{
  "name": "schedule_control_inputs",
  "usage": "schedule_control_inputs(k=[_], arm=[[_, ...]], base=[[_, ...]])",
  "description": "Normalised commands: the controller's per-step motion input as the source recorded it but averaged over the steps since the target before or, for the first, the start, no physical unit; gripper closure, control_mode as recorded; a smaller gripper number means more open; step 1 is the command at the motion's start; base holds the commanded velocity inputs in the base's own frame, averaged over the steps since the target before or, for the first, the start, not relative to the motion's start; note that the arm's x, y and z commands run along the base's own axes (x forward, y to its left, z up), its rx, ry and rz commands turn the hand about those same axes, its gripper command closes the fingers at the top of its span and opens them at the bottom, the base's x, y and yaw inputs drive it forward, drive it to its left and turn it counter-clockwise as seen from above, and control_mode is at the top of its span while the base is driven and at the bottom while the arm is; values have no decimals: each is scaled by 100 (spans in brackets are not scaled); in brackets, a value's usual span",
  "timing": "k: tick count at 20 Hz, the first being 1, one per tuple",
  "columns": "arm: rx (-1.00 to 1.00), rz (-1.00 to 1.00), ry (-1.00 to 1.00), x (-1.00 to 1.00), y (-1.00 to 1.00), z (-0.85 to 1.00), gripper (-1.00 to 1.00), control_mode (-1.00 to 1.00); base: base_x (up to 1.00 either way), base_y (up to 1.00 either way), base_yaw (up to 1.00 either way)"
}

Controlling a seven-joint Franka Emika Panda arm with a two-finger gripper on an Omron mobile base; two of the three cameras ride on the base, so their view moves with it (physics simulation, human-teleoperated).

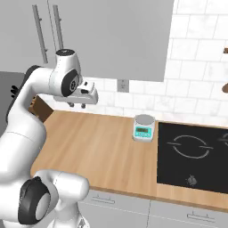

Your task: Take a straw from the drawer in front and place it inside the glass cup on the dining counter.

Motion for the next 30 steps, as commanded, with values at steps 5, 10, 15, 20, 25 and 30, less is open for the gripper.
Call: schedule_control_inputs(k=[5, 10, 15, 20, 25, 30], arm=[[0, 0, 0, 0, 0, 0, -100, 100], [0, 0, 0, 0, 0, 0, -100, 100], [0, 0, 0, 0, 0, 0, -100, 100], [0, 0, 0, 0, 0, 0, -100, 100], [0, 0, 0, 0, 0, 0, -100, 100], [0, 0, 0, 0, 0, 0, -100, 100]], base=[[-45, 0, -1], [-98, -7, 0], [-19, -63, 17], [15, -83, 52], [28, -59, 65], [15, -55, 67]])
